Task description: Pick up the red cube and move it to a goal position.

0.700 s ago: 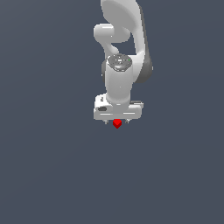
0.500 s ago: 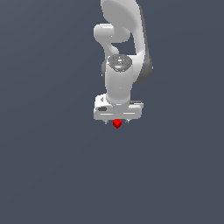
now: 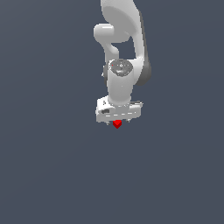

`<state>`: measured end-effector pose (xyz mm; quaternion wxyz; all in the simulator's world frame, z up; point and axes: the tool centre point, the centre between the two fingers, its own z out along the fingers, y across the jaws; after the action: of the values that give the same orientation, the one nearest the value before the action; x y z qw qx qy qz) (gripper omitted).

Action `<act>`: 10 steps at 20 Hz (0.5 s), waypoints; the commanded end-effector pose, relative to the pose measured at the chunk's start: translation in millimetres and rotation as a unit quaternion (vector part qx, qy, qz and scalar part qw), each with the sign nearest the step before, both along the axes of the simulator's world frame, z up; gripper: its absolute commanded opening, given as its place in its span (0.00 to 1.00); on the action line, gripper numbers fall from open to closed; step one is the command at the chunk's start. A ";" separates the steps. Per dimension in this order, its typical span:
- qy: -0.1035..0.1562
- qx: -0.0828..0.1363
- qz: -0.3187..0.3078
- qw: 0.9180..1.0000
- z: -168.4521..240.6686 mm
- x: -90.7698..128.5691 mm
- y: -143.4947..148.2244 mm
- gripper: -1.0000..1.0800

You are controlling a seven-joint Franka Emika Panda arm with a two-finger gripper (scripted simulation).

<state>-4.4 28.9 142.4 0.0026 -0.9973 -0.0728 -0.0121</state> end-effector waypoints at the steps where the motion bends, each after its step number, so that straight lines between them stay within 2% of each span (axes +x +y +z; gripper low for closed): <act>1: 0.001 0.000 0.025 1.000 -9.5 -5.5 2.3 0.96; 6: 0.003 -0.001 0.091 0.996 -34.5 -20.3 6.8 0.96; 10: 0.005 -0.002 0.154 0.988 -58.0 -34.8 9.1 0.96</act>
<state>-33.6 37.3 93.3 0.0024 -0.9794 -0.2016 -0.0073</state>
